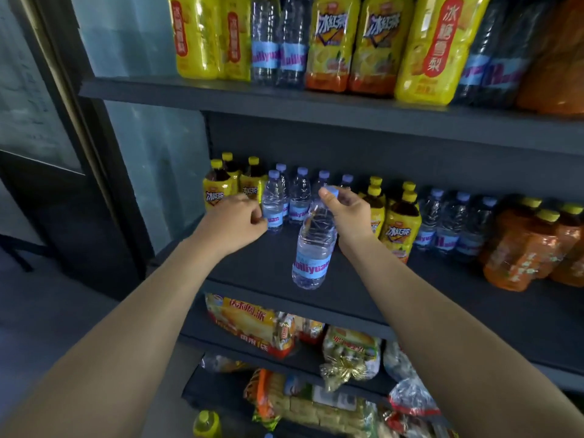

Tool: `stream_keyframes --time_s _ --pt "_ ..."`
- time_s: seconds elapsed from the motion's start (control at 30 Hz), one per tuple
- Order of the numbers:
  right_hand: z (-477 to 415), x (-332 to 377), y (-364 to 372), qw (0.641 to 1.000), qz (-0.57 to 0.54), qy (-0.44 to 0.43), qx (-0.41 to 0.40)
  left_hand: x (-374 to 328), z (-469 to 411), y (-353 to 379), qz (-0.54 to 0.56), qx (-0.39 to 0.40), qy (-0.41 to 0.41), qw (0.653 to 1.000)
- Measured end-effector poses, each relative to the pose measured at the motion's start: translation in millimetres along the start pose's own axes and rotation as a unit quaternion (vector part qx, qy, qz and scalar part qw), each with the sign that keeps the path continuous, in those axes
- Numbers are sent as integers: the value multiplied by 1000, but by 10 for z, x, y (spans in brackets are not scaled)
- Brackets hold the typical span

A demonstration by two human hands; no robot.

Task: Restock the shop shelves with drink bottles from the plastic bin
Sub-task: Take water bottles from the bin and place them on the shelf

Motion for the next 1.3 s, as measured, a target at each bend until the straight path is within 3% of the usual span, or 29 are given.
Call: stream_keyframes --time_s 0.2,0.67,0.97,1.3 --pt "-367 -546 385 999 -5 2 -52 280 -616 582 -23 25 35 999" --pt "-1222 -1804 806 995 -13 -80 -62 575 -1700 1785 -3 13 56 998" --pt "-1544 -2095 870 987 7 -139 -82 634 -1893 2202 26 42 64 997" --pt "-1695 -2193 924 992 9 -120 -42 683 -2021 2340 27 55 62 996"
Point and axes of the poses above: each hand's wrist, its own z-axis away from the middle knuckle, its own y-axis out of the palm, x = y × z, the point moved 2 cm from there along -z, towards the middle knuckle, and after that the axes turned 15 degrees about -y, right-handed, at the moved point
